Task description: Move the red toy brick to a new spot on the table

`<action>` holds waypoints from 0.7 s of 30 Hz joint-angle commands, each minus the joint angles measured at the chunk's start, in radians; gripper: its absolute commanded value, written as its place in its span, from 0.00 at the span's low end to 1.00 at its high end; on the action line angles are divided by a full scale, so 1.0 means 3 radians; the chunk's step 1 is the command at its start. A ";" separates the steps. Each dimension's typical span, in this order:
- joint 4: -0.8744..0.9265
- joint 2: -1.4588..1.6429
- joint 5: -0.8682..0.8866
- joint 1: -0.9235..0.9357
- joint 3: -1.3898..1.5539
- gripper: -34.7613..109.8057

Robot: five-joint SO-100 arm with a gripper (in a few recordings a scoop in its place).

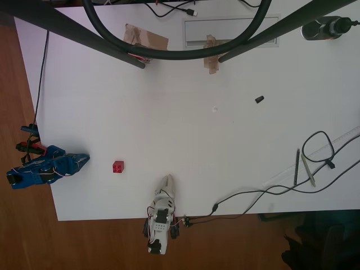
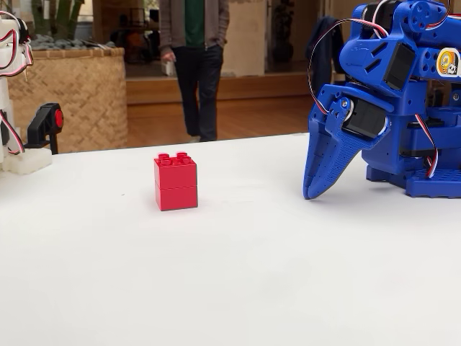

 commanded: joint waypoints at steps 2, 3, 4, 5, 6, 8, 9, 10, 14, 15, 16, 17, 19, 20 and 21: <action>-0.0051 0.0102 0.0031 -0.0015 0.0107 0.24; -0.0051 0.0102 0.0031 -0.0015 0.0107 0.24; -0.0051 0.0102 0.0031 -0.0015 0.0107 0.24; -0.0051 0.0102 0.0031 -0.0015 0.0107 0.24; -0.0051 0.0102 0.0031 -0.0015 0.0107 0.24; -0.0051 0.0102 0.0026 -0.0015 0.0107 0.24; -0.0051 0.0102 0.0026 -0.0015 0.0107 0.24; -0.0051 0.0102 0.0026 -0.0015 0.0107 0.24; -0.0051 0.0102 0.0000 -0.0015 0.0107 0.24; -0.0051 0.0102 -0.0005 -0.0015 0.0107 0.24; -0.0051 0.0102 -0.0015 -0.0015 0.0107 0.24; -0.0046 0.0102 -0.0020 -0.0015 0.0107 0.24; -0.0046 0.0102 -0.0020 -0.0010 0.0107 0.24; -0.0046 0.0102 -0.0020 -0.0010 0.0107 0.24; -0.0046 0.0102 -0.0041 -0.0010 0.0107 0.24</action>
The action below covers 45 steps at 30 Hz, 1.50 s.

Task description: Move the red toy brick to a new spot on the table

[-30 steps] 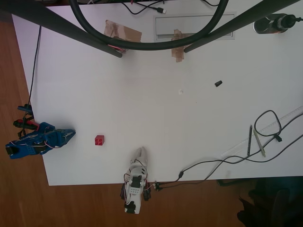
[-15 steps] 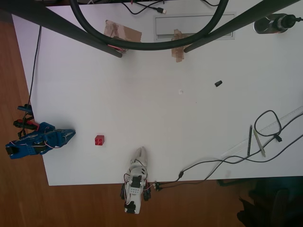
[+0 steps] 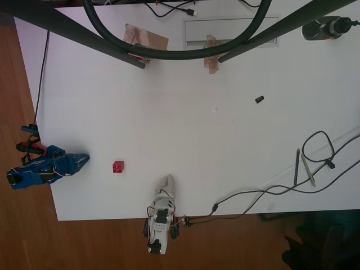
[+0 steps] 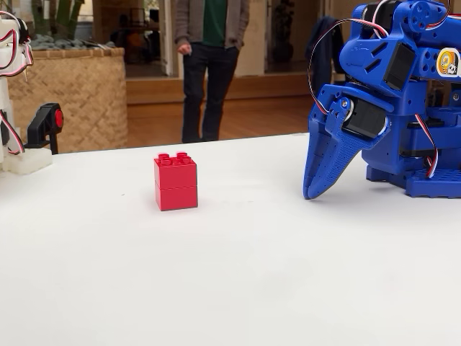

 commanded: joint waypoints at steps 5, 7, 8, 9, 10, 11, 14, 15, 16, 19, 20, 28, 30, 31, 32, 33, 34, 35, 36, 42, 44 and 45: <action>-0.0041 0.0102 -0.0102 0.0015 0.0107 0.24; -0.0036 0.0102 -0.0107 0.0015 0.0107 0.24; -0.0036 0.0102 -0.0118 0.0020 0.0107 0.24; -0.0031 0.0097 -0.0138 0.0041 0.0102 0.24; -0.0020 0.0097 -0.0174 0.0056 0.0092 0.24; -0.0010 0.0097 -0.0210 0.0072 0.0077 0.24; 0.0005 0.0097 -0.0240 0.0077 0.0051 0.24; 0.0005 0.0097 -0.0240 0.0077 0.0051 0.24; 0.0020 0.0097 -0.0245 0.0082 0.0026 0.24; -0.0189 -0.0245 -0.0307 0.0143 -0.0435 0.24; -0.0337 -0.0527 -0.0322 0.0169 -0.0721 0.24; -0.1304 -0.2848 -0.0951 0.0619 -0.2608 0.33; -0.1560 -0.3155 -0.1145 0.0777 -0.2700 0.37; -0.1662 -0.3252 -0.1253 0.0839 -0.2710 0.39; -0.1759 -0.3339 -0.1340 0.0895 -0.2710 0.39; -0.1856 -0.3411 -0.1406 0.0946 -0.2705 0.40; -0.1958 -0.3477 -0.1447 0.0992 -0.2690 0.42; -0.2056 -0.3528 -0.1498 0.1038 -0.2659 0.42; -0.2158 -0.3574 -0.1554 0.1084 -0.2628 0.43; -0.2367 -0.3789 -0.1600 0.1217 -0.2562 0.48; -0.2449 -0.3820 -0.1575 0.1232 -0.2506 0.48; -0.2485 -0.3835 -0.1554 0.1237 -0.2475 0.48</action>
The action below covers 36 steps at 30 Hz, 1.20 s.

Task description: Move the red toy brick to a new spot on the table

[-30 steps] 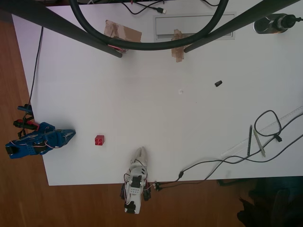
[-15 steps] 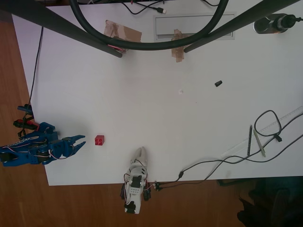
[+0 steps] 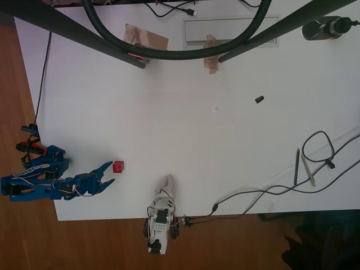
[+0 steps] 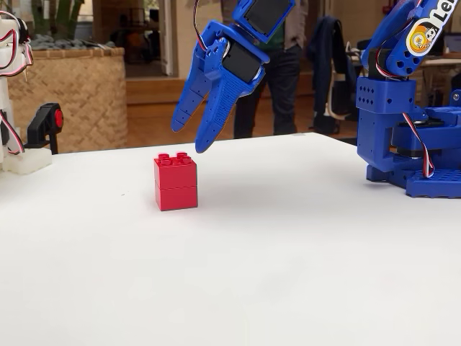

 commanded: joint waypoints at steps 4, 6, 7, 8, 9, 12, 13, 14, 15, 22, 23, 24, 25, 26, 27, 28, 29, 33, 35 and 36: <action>-0.0225 -0.0097 0.0276 -0.0015 -0.0015 0.48; -0.0245 -0.0159 0.0419 -0.0066 -0.0010 0.48; -0.0286 -0.0184 0.0470 -0.0092 0.0010 0.48; -0.0343 -0.0205 0.0496 -0.0107 0.0041 0.48; -0.0394 -0.0225 0.0506 -0.0118 0.0077 0.48; -0.0614 -0.0281 0.0562 -0.0148 0.0220 0.48; -0.0706 -0.0307 0.0593 -0.0159 0.0271 0.48; -0.0782 -0.0343 0.0634 -0.0174 0.0302 0.47; -0.0869 -0.0378 0.0695 -0.0194 0.0327 0.47; -0.1544 -0.0619 0.0879 -0.0266 0.0481 0.40; -0.1631 -0.0644 0.0910 -0.0261 0.0506 0.36; -0.1667 -0.0665 0.0951 -0.0256 0.0516 0.32; -0.1713 -0.0680 0.0992 -0.0251 0.0532 0.28; -0.1754 -0.0680 0.1033 -0.0245 0.0547 0.24; -0.1779 -0.0675 0.1048 -0.0240 0.0568 0.24; -0.1774 -0.0654 0.1048 -0.0235 0.0578 0.24; -0.1764 -0.0629 0.1043 -0.0230 0.0578 0.24; -0.1370 -0.0353 0.1099 -0.0056 0.0322 0.24; -0.1007 -0.0220 0.1191 0.0138 0.0046 0.24; -0.0823 -0.0169 0.1217 0.0266 -0.0082 0.24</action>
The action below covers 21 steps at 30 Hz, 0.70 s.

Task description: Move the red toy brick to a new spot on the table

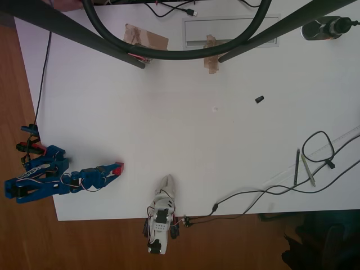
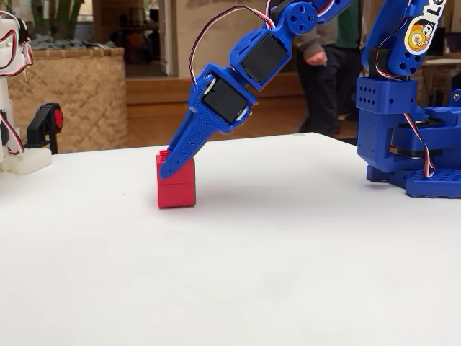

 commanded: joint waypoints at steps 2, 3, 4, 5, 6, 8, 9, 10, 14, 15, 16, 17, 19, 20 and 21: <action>0.0716 0.0414 0.0087 0.0527 -0.0716 0.24; 0.0859 0.0445 0.0072 0.0690 -0.0793 0.24; 0.0992 0.0465 0.0066 0.0869 -0.0859 0.24; 0.1125 0.0481 0.0066 0.1064 -0.0905 0.24; 0.1232 0.0491 0.0051 0.1258 -0.0941 0.24; 0.1360 0.0527 -0.0010 0.1682 -0.0936 0.24; 0.1396 0.0527 -0.0036 0.1892 -0.0936 0.24; 0.1421 0.0532 -0.0066 0.2112 -0.0926 0.24; 0.1381 0.0516 -0.0245 0.2899 -0.0772 0.24; 0.1304 0.0496 -0.0271 0.3063 -0.0716 0.24; 0.1222 0.0460 -0.0281 0.3211 -0.0665 0.24; 0.1166 0.0409 -0.0271 0.3344 -0.0644 0.24; 0.1079 0.0266 -0.0205 0.3584 -0.0654 0.24; 0.1048 0.0189 -0.0169 0.3687 -0.0665 0.24; 0.1028 0.0112 -0.0159 0.3784 -0.0675 0.24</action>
